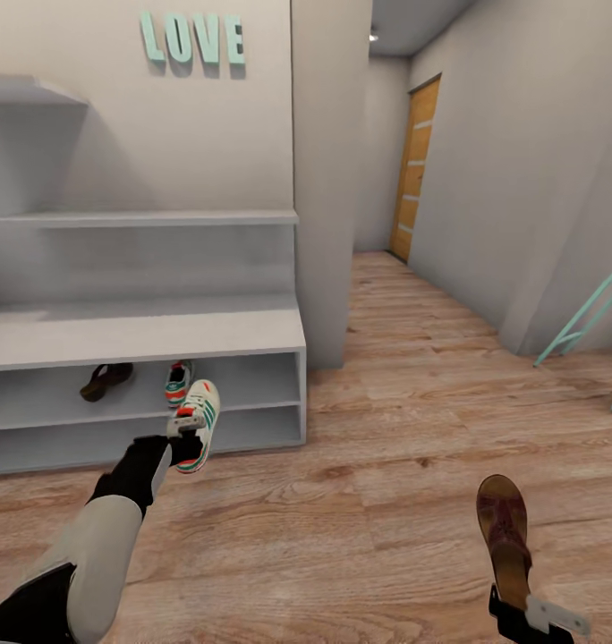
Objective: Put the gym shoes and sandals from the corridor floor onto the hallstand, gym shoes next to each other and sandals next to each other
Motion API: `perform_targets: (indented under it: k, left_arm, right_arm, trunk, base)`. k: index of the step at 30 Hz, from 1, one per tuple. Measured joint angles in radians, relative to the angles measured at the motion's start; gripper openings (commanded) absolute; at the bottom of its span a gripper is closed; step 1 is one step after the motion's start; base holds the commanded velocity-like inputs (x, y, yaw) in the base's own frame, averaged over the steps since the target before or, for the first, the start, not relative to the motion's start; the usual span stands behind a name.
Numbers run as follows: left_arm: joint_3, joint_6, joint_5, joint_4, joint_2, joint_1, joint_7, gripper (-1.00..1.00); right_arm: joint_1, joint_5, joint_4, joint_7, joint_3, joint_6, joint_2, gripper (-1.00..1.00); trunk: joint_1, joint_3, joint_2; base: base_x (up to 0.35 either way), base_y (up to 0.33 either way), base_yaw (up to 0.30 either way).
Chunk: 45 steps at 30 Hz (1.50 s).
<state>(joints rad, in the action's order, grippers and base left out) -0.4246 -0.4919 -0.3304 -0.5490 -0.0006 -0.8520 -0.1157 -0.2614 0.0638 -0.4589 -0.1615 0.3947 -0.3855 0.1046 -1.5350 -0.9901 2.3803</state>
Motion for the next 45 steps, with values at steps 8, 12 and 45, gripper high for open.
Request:
perform_targets:
  k: [8, 12, 45]
  left_arm:
    - [-0.001, 0.006, -0.002, -0.001, -0.001, 0.0, 0.03, -1.0]
    - [-0.005, 0.011, -0.004, -0.001, -0.007, 0.002, 0.07, -1.0]
    - [-0.002, 0.016, -0.005, 0.0, -0.01, 0.003, 0.095, -1.0]
  right_arm:
    - [0.0, 0.001, 0.0, 0.0, 0.0, 0.0, 0.0, -1.0]
    - [0.0, 0.001, 0.0, 0.0, 0.0, 0.0, 0.0, -1.0]
    - [0.0, 0.004, 0.002, 0.0, 0.0, -0.002, 0.006, -1.0]
  trunk:
    - [-0.031, -0.038, 0.056]
    - [-0.046, -0.057, 0.084]
    - [-0.067, -0.107, 0.121]
  base:
    - [0.0, 0.0, 0.0]
    - [0.0, 0.0, 0.0]
    - [0.11, 0.0, 0.0]
